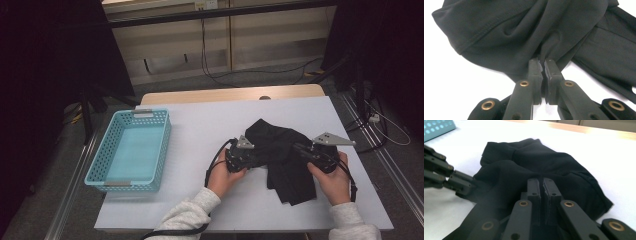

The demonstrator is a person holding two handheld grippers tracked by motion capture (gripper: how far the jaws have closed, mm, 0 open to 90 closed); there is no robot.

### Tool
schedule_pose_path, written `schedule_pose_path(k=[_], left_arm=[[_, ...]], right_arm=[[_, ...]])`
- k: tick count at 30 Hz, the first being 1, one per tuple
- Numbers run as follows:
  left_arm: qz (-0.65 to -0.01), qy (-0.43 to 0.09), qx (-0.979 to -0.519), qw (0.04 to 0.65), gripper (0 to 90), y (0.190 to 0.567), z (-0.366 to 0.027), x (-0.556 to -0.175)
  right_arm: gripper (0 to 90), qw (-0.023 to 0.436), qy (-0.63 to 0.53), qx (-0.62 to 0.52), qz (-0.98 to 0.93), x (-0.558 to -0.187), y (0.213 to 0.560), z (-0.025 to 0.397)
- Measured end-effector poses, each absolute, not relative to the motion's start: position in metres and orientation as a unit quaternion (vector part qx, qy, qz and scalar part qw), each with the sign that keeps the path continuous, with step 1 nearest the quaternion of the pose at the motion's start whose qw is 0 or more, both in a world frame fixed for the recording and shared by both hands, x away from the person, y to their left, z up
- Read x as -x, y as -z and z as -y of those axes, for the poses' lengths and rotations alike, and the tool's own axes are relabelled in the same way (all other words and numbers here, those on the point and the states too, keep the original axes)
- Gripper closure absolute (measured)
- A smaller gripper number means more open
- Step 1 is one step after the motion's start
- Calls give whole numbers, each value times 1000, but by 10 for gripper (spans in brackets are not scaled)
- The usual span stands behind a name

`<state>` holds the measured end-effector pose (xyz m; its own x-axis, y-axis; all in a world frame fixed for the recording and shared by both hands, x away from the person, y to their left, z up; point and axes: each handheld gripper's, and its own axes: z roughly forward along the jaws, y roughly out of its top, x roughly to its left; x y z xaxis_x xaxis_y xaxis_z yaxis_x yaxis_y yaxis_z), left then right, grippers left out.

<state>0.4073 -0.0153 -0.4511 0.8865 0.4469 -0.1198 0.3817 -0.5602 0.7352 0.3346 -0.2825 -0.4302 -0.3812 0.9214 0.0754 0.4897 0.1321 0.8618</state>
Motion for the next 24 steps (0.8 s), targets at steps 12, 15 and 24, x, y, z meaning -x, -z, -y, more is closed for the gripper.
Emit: schedule_pose_path(k=[12,15,24], left_arm=[[-279,-39,-857,432,862,405,-73,-414],[-285,-51,-851,438,862,397,-87,-413],[-282,-48,-858,426,810,424,-82,-418]], right_arm=[[856,215,-432,-444,-755,-345,430,243],[855,208,-424,-413,-779,-345,431,226],[854,193,-414,-414,-788,-348,436,224]])
